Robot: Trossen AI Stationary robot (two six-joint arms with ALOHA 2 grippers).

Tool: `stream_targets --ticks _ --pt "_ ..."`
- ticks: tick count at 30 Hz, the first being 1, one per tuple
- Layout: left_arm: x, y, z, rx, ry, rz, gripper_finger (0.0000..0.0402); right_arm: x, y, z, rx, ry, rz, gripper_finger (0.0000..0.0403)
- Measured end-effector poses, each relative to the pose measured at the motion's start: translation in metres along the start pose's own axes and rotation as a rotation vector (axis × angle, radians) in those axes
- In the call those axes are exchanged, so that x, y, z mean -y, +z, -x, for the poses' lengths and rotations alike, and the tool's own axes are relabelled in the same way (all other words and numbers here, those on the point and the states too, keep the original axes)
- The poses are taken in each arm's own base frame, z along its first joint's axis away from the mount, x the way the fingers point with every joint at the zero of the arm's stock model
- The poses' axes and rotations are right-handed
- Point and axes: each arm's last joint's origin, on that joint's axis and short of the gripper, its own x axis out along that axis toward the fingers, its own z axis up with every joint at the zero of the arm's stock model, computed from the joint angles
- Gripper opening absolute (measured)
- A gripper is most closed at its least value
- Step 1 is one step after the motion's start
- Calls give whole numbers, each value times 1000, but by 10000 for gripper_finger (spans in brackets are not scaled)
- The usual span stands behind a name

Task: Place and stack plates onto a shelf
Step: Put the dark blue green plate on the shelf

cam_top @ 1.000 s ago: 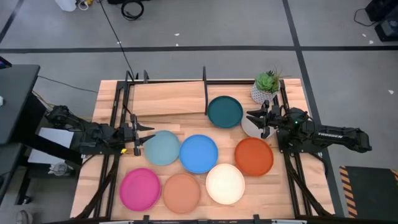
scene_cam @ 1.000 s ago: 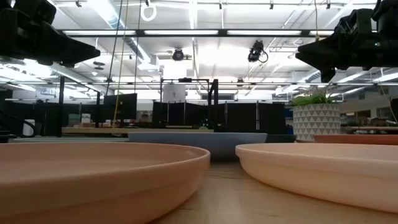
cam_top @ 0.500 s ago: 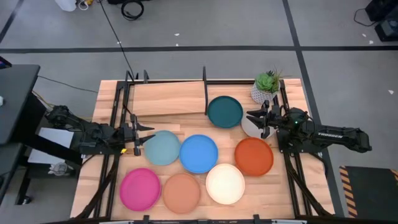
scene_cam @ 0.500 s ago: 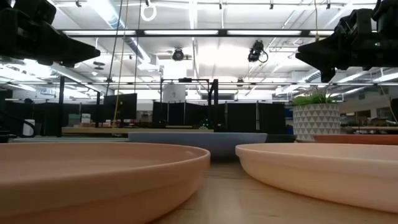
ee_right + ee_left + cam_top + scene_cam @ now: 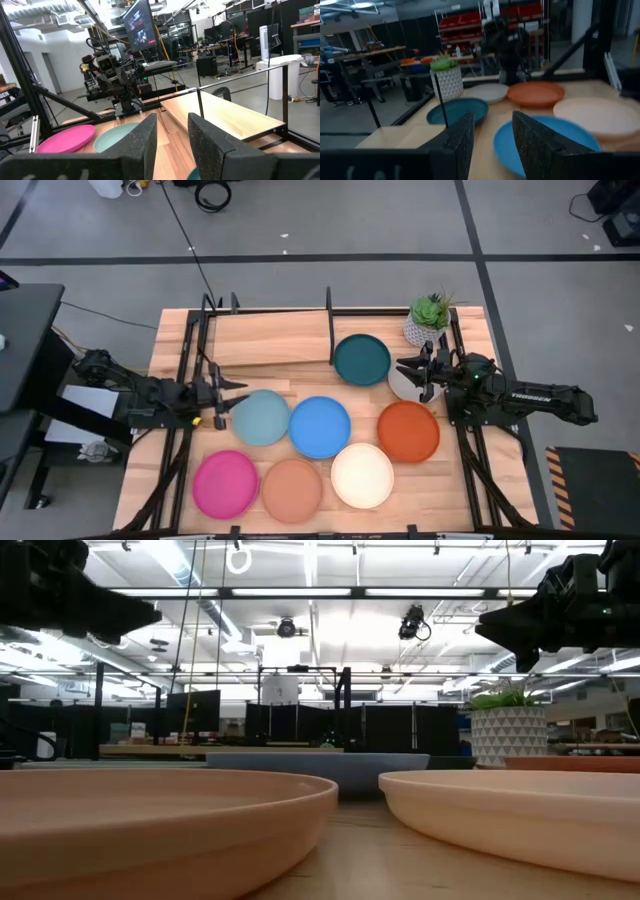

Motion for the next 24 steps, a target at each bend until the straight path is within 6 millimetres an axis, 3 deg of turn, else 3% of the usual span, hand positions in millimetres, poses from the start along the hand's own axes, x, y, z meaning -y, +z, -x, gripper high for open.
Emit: stream_targets --ticks 7,12,19,24 --pt "-2 9 0 79 11 70 142 -1 5 0 53 11 -8 116" --pt "-2 16 1 148 -19 156 142 0 9 0 95 -44 -115 116" --pt "-3 34 5 347 -156 173 142 -3 16 -16 -236 -106 -30 108" --pt "-2 36 6 385 -231 174 142 -5 10 -36 -431 -111 97 107"
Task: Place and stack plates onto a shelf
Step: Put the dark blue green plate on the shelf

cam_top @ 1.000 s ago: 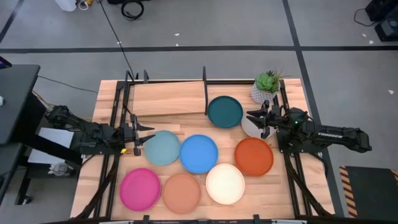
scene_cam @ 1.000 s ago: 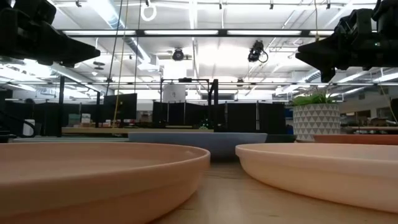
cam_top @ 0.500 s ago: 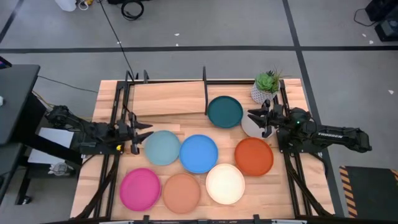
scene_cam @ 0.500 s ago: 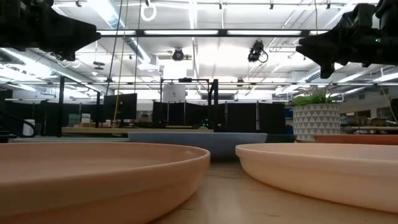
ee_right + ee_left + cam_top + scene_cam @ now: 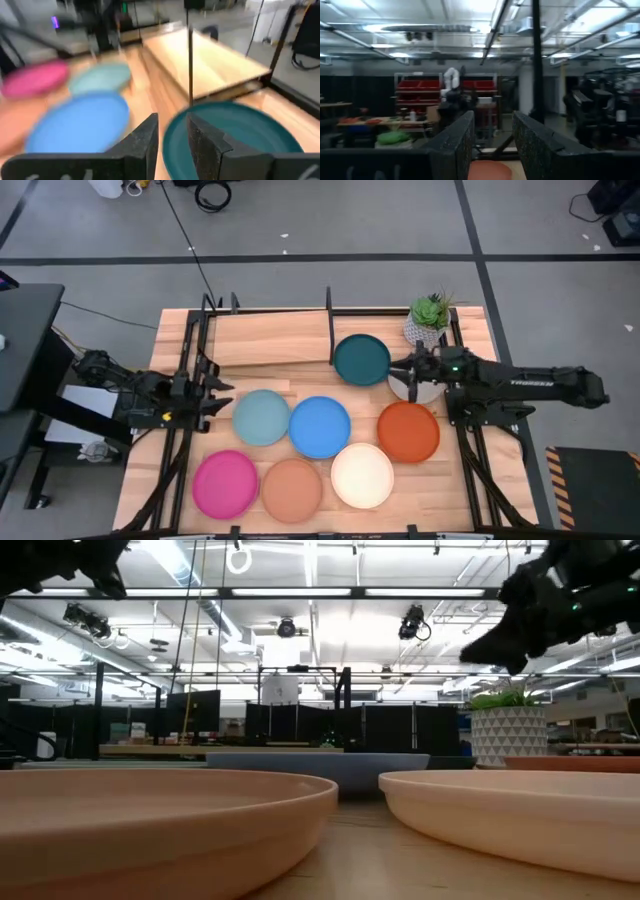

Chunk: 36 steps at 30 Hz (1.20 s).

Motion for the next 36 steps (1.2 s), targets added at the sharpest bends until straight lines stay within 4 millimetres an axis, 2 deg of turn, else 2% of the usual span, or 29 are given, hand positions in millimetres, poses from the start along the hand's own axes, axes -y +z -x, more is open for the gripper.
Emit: stream_targets --ticks 4,6,12,16,21,25,31,36 --pt "2 -2 -1 -7 -60 -4 142 -4 -12 -21 -174 20 111 107" --pt "3 -3 -2 -19 -61 2 142 -7 -12 -31 -231 32 163 107" --pt "0 -10 -5 -87 93 65 142 -21 -10 -58 -399 26 330 117" --pt "0 -17 -8 -140 165 45 142 -28 -9 -76 -506 4 419 140" --pt "2 -21 -11 -164 160 -16 142 -31 -5 -97 -608 -22 489 183" --pt "3 -22 -13 -175 148 -56 142 -33 -3 -113 -648 -11 527 200" --pt "8 -24 -14 -164 -23 -90 142 -31 -10 -131 -729 -22 525 181" --pt "9 -27 -14 -196 -40 -102 142 -24 -23 -138 -799 -54 493 138"
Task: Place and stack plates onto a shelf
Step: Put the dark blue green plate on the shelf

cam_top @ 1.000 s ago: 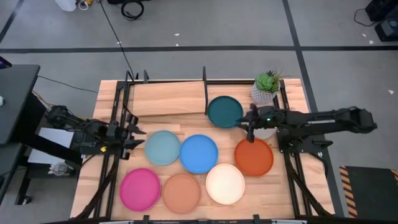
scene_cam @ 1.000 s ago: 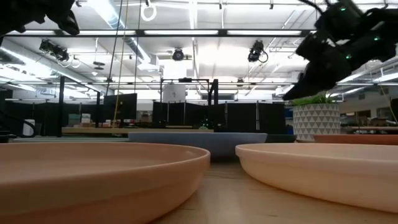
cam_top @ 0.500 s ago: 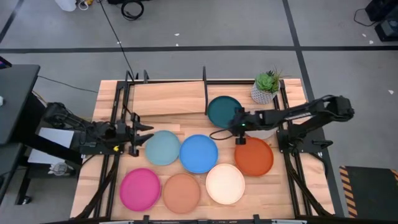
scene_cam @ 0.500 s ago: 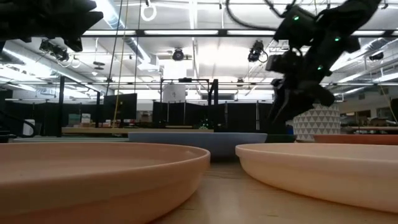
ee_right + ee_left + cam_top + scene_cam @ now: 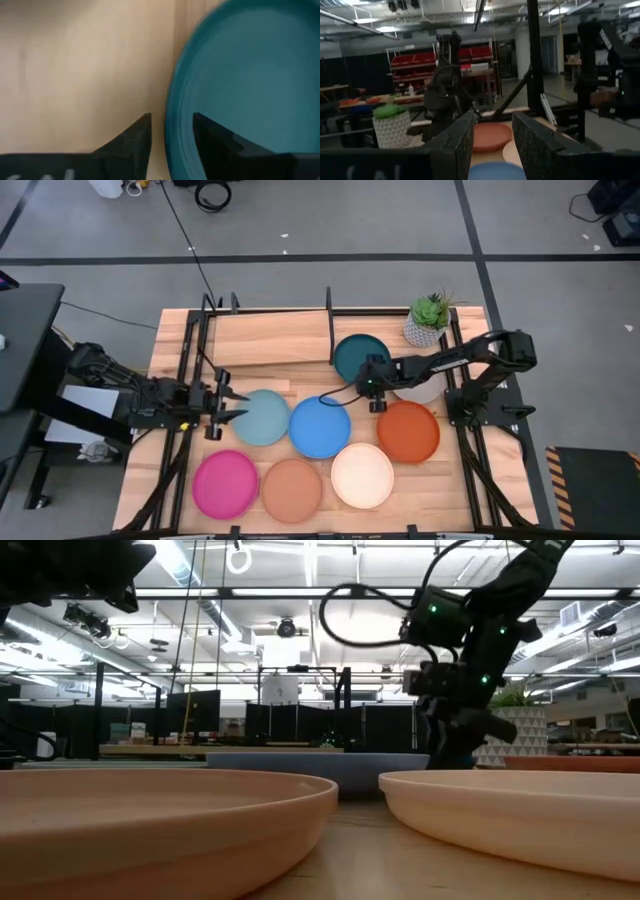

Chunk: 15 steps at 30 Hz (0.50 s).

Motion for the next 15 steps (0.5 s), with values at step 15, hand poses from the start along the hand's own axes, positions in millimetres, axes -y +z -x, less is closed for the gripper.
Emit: stream_targets --ticks 15 --pt "-4 -1 0 -26 146 35 142 7 -2 15 2 -6 -31 33"
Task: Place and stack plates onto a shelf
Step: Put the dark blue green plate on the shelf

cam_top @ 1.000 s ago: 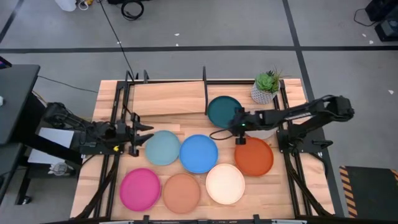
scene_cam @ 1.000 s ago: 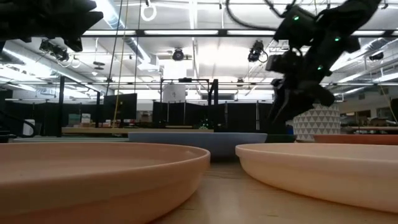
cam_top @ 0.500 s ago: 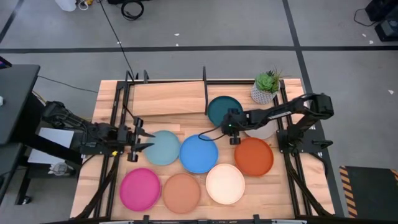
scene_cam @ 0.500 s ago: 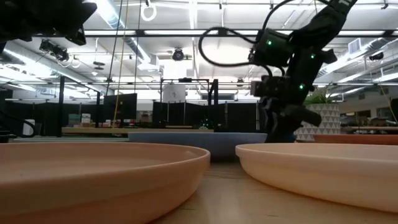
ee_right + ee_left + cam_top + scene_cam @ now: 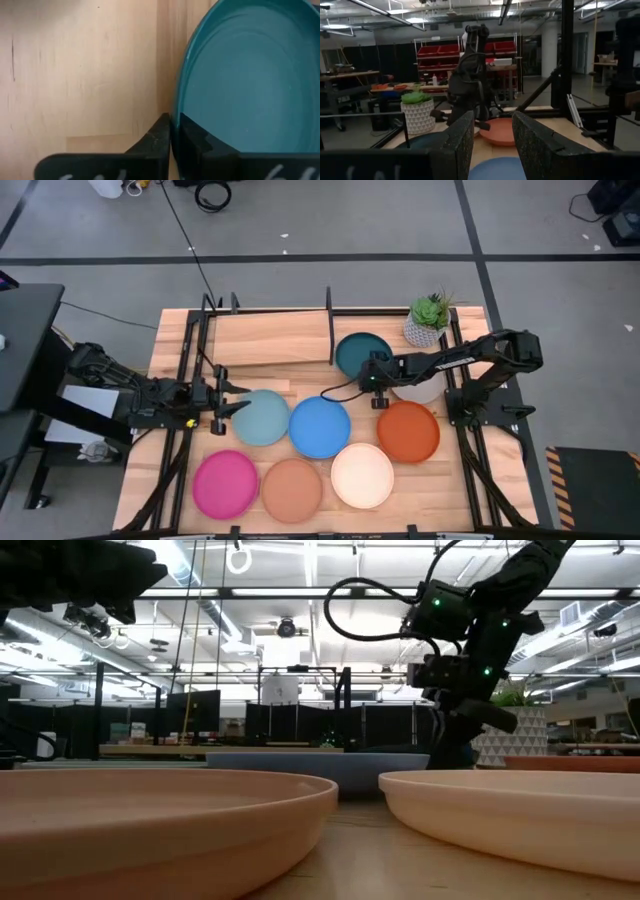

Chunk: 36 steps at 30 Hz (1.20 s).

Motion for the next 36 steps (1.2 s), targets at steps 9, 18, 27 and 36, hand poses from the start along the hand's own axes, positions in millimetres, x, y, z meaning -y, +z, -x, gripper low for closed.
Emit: stream_targets --ticks 9,18,27,36 --pt "0 2 0 7 1 -14 142 11 26 38 43 -100 -51 18" --pt "0 1 0 5 1 -16 142 35 65 90 38 -266 -169 23" --pt "0 0 0 -10 2 45 142 50 101 129 175 -269 -15 23" --pt "-5 25 -11 -216 224 12 141 35 146 117 220 -265 300 23"
